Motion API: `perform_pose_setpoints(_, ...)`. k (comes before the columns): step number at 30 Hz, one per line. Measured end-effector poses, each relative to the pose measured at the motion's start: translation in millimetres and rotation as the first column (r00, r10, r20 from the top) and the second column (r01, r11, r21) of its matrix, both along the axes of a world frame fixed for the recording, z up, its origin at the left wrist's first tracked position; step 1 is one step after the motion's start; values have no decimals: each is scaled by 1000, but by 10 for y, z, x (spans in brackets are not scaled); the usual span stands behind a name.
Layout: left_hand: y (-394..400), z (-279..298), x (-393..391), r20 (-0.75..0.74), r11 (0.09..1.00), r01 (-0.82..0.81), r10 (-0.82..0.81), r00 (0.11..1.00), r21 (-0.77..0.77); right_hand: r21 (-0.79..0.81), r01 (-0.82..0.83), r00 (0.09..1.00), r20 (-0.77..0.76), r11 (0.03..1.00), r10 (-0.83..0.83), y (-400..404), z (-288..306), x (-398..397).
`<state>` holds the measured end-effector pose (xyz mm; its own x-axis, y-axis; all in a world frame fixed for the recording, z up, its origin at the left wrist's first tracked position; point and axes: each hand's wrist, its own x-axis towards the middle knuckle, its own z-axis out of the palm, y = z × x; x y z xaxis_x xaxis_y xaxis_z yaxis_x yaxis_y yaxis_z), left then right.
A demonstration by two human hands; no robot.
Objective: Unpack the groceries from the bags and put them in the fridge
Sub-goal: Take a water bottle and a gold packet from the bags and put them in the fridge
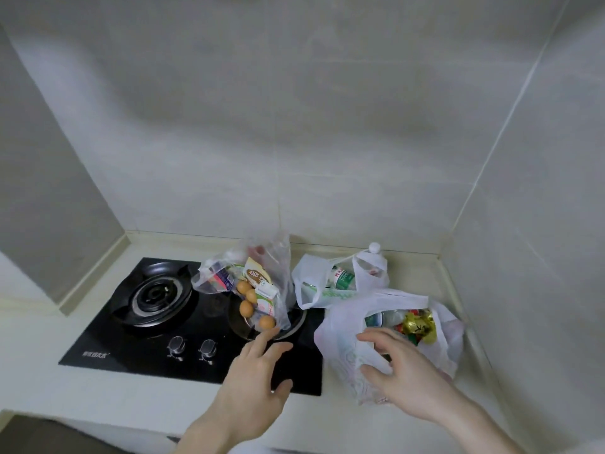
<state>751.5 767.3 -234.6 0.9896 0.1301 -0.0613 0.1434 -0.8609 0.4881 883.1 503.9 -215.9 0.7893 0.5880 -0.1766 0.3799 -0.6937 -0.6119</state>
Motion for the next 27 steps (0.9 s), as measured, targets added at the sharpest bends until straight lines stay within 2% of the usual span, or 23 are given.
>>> perform_pose_setpoints(4,-178,60,456,32,987,150,-149,988,-57,41,159,987,-18,986,-158,-234,-97,169)
perform_pose_setpoints(8,-518,75,1012,37,946,306,-304,952,-106,2,293,956,-18,956,-293,-484,-201,342)
perform_pose_setpoints(13,-1118,-35,1607,-130,852,510,-523,842,-123,-56,377,926,-5,924,-378,-671,-443,677)
perform_pose_setpoints(17,-1352,-364,2066,-221,893,449,-443,869,-25,-97,359,933,16,928,-359,-723,-556,1022)
perform_pose_setpoints(21,-1412,-459,2355,-243,946,301,-266,933,119,-164,313,950,42,935,-311,-767,-662,1324)
perform_pose_setpoints(27,-1501,-635,2566,-324,936,237,-146,935,262,-225,243,968,-2,944,-250,-760,-846,1574)
